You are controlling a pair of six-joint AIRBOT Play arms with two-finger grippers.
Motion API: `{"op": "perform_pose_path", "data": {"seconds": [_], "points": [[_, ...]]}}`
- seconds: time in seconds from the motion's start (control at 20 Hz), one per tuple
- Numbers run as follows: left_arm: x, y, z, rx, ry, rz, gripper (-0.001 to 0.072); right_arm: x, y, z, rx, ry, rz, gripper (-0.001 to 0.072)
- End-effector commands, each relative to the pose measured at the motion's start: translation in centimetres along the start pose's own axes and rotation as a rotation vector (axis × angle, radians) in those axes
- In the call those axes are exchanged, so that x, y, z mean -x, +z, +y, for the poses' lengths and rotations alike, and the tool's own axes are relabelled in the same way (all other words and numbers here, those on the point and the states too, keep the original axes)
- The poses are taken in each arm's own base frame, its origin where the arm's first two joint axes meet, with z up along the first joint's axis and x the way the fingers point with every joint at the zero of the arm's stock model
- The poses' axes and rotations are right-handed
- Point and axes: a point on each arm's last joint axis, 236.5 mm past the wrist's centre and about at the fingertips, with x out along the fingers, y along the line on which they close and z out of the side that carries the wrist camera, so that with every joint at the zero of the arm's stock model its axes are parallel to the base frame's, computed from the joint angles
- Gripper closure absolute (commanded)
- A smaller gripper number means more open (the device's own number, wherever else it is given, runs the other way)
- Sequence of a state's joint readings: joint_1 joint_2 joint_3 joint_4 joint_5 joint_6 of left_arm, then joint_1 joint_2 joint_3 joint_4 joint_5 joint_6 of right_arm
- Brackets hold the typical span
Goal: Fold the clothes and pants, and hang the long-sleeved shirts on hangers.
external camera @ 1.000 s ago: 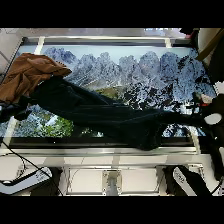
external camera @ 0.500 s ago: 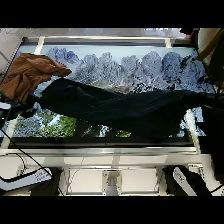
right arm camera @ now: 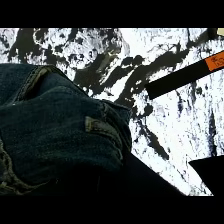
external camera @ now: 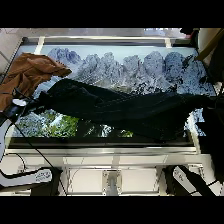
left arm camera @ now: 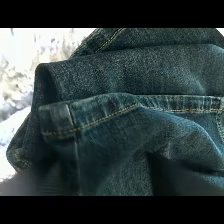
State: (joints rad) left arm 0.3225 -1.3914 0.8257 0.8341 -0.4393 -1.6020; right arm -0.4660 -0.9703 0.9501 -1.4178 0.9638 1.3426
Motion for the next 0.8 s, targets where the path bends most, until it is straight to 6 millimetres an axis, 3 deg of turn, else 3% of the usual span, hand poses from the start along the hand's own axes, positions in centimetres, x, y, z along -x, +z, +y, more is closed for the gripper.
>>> {"op": "perform_pose_path", "data": {"seconds": [0.0, 0.1, 0.15, 0.25, 0.35, 0.45, 0.55, 0.65, 0.75], "points": [[-0.5, 0.5, -0.1, 0.016, -0.001, -0.031, 0.0376, -0.2, -0.2, 0.1, -0.006, 0.008, 0.009, 0.0638], [-0.8, 0.9, 0.2, 0.02, 0.004, -0.049, 0.0613, -0.2, -0.1, 0.2, -0.009, 0.012, 0.008, 0.0638], [-0.7, 1.1, 0.2, 0.019, 0.004, -0.058, 0.0694, -0.1, -0.1, 0.2, -0.009, 0.012, 0.007, 0.0638], [0.0, 2.0, -0.8, 0.012, -0.016, -0.081, 0.0695, 0.3, -0.1, 0.2, -0.005, 0.01, 0.005, 0.0638], [2.8, 4.7, -3.3, -0.027, -0.068, -0.161, 0.0696, 2.0, -0.3, -0.1, 0.02, -0.017, -0.009, 0.0638], [9.0, 8.8, -6.6, -0.143, -0.12, -0.314, 0.0696, 5.0, -0.7, -0.5, 0.051, -0.055, -0.034, 0.0638], [17.4, 12.0, -9.4, -0.283, -0.145, -0.491, 0.0697, 9.0, -1.0, -0.3, 0.077, -0.081, -0.094, 0.0638], [26.5, 13.2, -11.8, -0.375, -0.18, -0.674, 0.0697, 13.4, -1.3, 0.5, 0.089, -0.093, -0.188, 0.0638], [35.4, 13.1, -14.0, -0.495, -0.184, -0.864, 0.0698, 18.5, -1.1, 1.1, 0.103, -0.111, -0.298, 0.0639]]}}
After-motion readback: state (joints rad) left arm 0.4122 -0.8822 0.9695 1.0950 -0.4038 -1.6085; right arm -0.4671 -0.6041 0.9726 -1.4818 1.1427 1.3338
